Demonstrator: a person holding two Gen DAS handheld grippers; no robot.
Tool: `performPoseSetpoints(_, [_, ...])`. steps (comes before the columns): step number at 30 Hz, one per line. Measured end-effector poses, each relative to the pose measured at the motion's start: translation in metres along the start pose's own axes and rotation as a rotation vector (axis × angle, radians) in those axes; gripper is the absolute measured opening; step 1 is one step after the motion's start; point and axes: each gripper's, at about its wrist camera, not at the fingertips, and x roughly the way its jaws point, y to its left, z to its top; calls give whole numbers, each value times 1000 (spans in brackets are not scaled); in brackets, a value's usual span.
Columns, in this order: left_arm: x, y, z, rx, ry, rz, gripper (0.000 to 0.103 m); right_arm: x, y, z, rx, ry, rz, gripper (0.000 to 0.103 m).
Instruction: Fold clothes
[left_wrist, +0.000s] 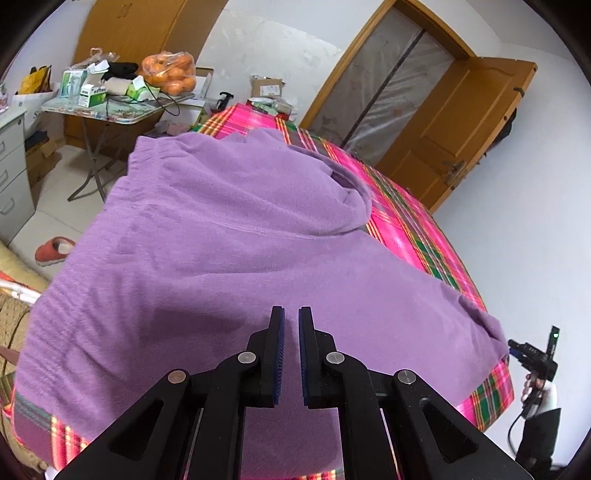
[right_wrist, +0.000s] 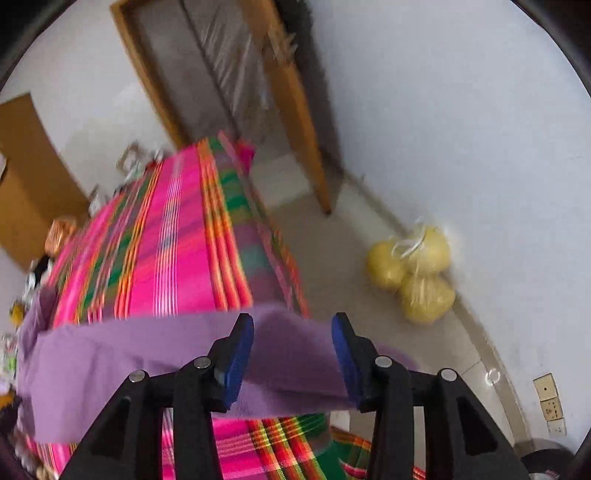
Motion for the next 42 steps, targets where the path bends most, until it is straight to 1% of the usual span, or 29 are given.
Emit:
performPoseSetpoints(1, [1, -1, 0, 3, 4, -1, 7, 6, 1, -1, -11, 21, 12, 44])
performPoseSetpoints(2, [2, -3, -1, 7, 8, -1, 7, 8, 1, -1, -18, 22, 30, 36])
performPoseSetpoints(3, [3, -4, -1, 9, 10, 0, 7, 11, 1, 0, -24, 23, 46, 27])
performPoseSetpoints(4, [2, -4, -1, 10, 9, 1, 7, 11, 1, 3, -31, 19, 51, 24])
performPoseSetpoints(5, [2, -4, -1, 9, 7, 3, 7, 10, 3, 4, -44, 9, 37, 18])
performPoseSetpoints(6, [1, -4, 0, 6, 5, 6, 7, 10, 5, 6, -57, -1, 22, 6])
performPoseSetpoints(8, [1, -4, 1, 4, 1, 10, 7, 5, 7, 11, -61, -39, 2, 6])
performPoseSetpoints(10, [2, -5, 1, 6, 4, 10, 7, -6, 8, 23, -53, -123, -27, 6])
performPoseSetpoints(13, [5, -7, 0, 11, 12, 8, 7, -17, 13, 44, -28, -234, -26, 5])
performPoseSetpoints(15, [6, -8, -1, 11, 15, 2, 7, -17, 16, 56, -32, -273, -67, 5])
performPoseSetpoints(16, [6, -9, -1, 13, 15, 1, 7, -14, 16, 60, -22, -262, -75, 5])
performPoseSetpoints(17, [5, -9, 0, 16, 14, 0, 7, -13, 15, 62, -9, -255, -76, 9])
performPoseSetpoints(18, [4, -9, 0, 20, 11, 0, 7, -14, 14, 60, 8, -255, -62, 16])
performPoseSetpoints(20, [2, -11, 0, 27, 6, -2, 7, -19, 12, 51, 35, -254, -48, 24])
performPoseSetpoints(21, [3, -11, -1, 30, 5, -3, 7, -23, 11, 43, 49, -252, -38, 24])
performPoseSetpoints(23, [5, -13, -2, 41, 9, -8, 7, -28, 11, 24, 75, -235, 16, 25])
performPoseSetpoints(25, [10, -17, -3, 58, 24, -17, 7, -29, 17, 4, 70, -208, 60, 26])
performPoseSetpoints(28, [16, -29, -9, 105, 51, -34, 8, -31, 24, -22, 80, -143, 130, 26])
performPoseSetpoints(29, [17, -34, -12, 123, 59, -43, 10, -31, 27, -31, 87, -119, 157, 26])
performPoseSetpoints(30, [18, -39, -14, 142, 66, -53, 16, -31, 28, -37, 93, -95, 187, 26])
performPoseSetpoints(32, [19, -47, -19, 177, 80, -72, 17, -32, 32, -47, 104, -51, 229, 27])
performPoseSetpoints(35, [15, -51, -25, 199, 79, -87, 21, -27, 37, -59, 129, 16, 306, 31])
performPoseSetpoints(37, [9, -48, -26, 188, 61, -83, 22, -19, 42, -65, 132, 43, 337, 32])
performPoseSetpoints(39, [-1, -36, -21, 149, 15, -46, 23, -16, 46, -64, 142, 30, 346, 33])
performPoseSetpoints(41, [-17, -17, -13, 77, -62, 16, 23, -11, 46, -60, 175, 20, 351, 34])
performPoseSetpoints(42, [-26, -4, -9, 32, -103, 62, 26, -9, 45, -58, 191, 15, 354, 34])
